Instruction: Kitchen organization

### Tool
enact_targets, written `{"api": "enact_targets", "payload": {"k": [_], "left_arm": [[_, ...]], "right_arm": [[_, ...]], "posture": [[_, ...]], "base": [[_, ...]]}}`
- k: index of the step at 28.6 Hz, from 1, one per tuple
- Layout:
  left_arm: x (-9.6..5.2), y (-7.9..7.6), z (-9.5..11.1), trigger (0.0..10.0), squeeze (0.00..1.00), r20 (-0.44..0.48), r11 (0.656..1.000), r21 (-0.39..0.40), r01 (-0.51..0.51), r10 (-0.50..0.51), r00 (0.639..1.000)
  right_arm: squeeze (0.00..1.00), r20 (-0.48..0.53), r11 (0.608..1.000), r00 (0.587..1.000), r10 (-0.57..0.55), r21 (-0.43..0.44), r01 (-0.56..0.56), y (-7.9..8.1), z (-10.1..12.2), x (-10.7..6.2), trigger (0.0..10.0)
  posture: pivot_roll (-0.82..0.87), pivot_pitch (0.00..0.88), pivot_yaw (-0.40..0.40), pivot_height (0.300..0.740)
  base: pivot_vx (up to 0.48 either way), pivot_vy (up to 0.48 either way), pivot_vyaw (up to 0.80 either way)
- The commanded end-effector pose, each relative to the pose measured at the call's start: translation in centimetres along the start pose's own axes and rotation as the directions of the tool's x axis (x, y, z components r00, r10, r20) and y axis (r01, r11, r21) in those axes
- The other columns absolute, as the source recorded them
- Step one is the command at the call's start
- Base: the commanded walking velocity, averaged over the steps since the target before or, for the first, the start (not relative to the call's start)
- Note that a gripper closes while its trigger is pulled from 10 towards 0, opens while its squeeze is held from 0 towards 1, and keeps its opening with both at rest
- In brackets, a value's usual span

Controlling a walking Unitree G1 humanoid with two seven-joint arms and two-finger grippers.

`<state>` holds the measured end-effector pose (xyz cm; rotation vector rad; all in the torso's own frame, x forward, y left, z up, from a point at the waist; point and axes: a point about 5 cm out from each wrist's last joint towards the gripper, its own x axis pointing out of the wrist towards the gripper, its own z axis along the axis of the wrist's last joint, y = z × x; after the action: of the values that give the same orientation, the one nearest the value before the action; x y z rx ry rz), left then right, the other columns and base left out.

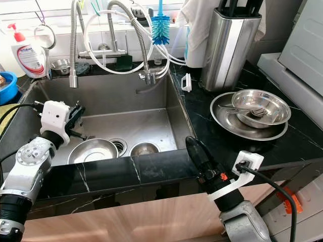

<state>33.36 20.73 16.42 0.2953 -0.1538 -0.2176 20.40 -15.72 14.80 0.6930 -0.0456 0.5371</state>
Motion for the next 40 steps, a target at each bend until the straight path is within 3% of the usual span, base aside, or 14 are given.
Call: {"api": "enact_targets", "payload": {"k": [1,6,13,14,16,30,35,36,40], "left_arm": [[0.0,0.4,-0.5,10.0,0.0,-0.018,1.0,-0.009,-0.028,0.028,0.999],[0.2,0.6,-1.0,10.0,0.0,-0.045,0.993,-0.09,-0.072,0.068,0.997],[0.3,0.7,-1.6,10.0,0.0,-0.084,0.995,-0.071,-0.066,0.06,0.995],[0.3,0.8,-1.6,10.0,0.09,-0.081,0.994,-0.079,-0.07,0.064,0.995],[0.4,0.9,-1.6,10.0,1.0,-0.081,0.994,-0.084,-0.075,0.068,0.994],[0.7,0.6,-1.3,10.0,1.0,-0.069,0.992,-0.107,-0.073,0.066,0.995],[0.8,0.7,-0.9,10.0,0.98,-0.054,0.989,-0.126,-0.078,0.072,0.996],[0.9,0.7,-0.8,10.0,0.0,-0.05,0.988,-0.133,-0.079,0.072,0.996],[1.2,0.5,-0.5,10.0,0.0,-0.043,0.986,-0.15,-0.076,0.07,0.997]], "right_arm": [[0.0,0.008,1.0,1.0,-0.007,-0.021,0.007,0.1,0.2,0.2,10.0],[0.0,0.006,0.998,1.0,-0.03,-0.061,0.03,-0.3,0.4,0.3,10.0],[0.0,-0.006,0.995,0.999,-0.05,-0.087,0.049,-0.5,0.2,0.5,10.0],[0.0,-0.002,0.995,0.998,-0.055,-0.087,0.054,-0.5,0.2,0.5,10.0],[0.0,0.006,0.994,0.998,-0.064,-0.087,0.065,-0.5,0.3,0.5,10.0],[0.0,0.084,0.975,0.984,-0.154,-0.15,0.166,-1.0,1.6,1.1,10.0],[0.0,0.132,0.94,0.969,-0.21,-0.247,0.237,-1.2,2.8,1.8,10.0],[0.0,0.132,0.904,0.962,-0.238,-0.333,0.269,-1.4,3.2,2.0,10.0],[0.0,0.15,0.833,0.952,-0.268,-0.461,0.307,-1.6,4.1,2.4,10.0]], "posture": [[-0.09,0.0,0.03,0.74],[-0.09,0.0,0.032,0.74],[-0.09,0.0,0.035,0.74],[-0.09,0.0,0.037,0.74],[-0.09,0.0,0.038,0.74],[-0.1,0.0,0.042,0.74],[-0.09,0.0,0.046,0.74],[-0.1,0.0,0.046,0.74],[-0.09,0.0,0.046,0.74]], "base": [[0.0,0.0,0.0],[0.0,0.0,0.0],[0.0,0.0,0.0],[0.0,0.0,0.0],[0.0,0.0,0.0],[0.0,0.0,0.0],[0.0,0.0,0.0],[0.0,0.0,0.0],[0.0,0.0,0.0]]}}
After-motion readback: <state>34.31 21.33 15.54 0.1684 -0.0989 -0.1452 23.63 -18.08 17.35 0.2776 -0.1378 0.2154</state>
